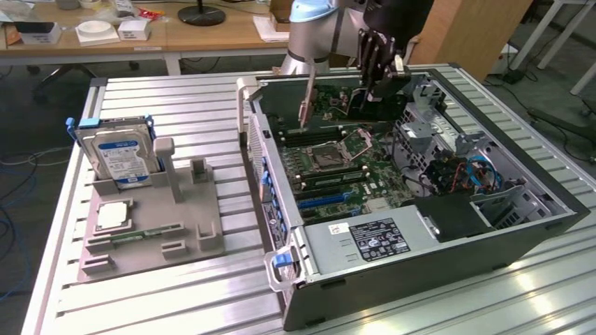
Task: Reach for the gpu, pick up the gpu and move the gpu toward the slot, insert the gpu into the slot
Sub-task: 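Insert the gpu into the slot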
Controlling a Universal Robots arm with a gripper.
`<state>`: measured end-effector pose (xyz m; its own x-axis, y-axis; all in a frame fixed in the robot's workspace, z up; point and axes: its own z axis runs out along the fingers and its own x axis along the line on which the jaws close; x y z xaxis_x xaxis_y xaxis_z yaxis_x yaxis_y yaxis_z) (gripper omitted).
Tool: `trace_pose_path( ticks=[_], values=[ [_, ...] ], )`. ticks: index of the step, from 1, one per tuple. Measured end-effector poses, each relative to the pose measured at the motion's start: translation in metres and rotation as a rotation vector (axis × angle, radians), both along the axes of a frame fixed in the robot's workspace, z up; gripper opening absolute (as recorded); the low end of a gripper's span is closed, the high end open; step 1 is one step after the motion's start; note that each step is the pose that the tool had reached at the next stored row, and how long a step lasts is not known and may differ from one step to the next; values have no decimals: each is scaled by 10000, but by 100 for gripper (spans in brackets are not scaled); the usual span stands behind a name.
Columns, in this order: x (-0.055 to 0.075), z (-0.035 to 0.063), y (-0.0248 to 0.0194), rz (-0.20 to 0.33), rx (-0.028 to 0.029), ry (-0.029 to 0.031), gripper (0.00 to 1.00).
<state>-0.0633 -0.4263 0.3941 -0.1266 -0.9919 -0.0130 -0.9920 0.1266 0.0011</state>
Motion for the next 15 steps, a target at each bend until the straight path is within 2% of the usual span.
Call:
trace_pose_path(
  ticks=[4,8,13,14,15],
  values=[
    [2,-48,0,57,1,-1,27],
    [2,-103,0,484,3,0,27],
    [2,-192,1,586,4,0,27],
    [2,-210,1,605,6,-2,27],
    [0,-221,1,608,5,-30,27]
  ],
)
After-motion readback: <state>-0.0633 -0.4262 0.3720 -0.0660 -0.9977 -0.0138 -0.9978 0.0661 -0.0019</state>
